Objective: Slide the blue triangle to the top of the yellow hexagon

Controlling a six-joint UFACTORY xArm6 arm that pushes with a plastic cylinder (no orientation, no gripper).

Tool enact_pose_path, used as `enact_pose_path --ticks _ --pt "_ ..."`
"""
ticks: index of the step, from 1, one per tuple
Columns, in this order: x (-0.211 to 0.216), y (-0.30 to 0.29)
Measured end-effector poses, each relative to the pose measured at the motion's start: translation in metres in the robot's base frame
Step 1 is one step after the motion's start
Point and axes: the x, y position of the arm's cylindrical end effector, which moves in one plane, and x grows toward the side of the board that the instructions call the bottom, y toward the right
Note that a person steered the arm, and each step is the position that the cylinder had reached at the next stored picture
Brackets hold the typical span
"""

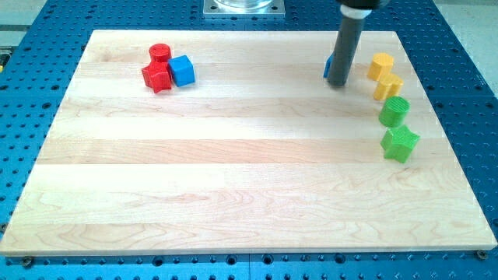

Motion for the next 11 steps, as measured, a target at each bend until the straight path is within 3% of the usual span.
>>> enact_pose_path --ticks 2,4,5,8,11 --pt "-0.056 -0.073" --pt "-0.061 -0.037" --pt "-0.06 -0.07" --pt "-0.054 0.003" --pt "-0.054 0.032"
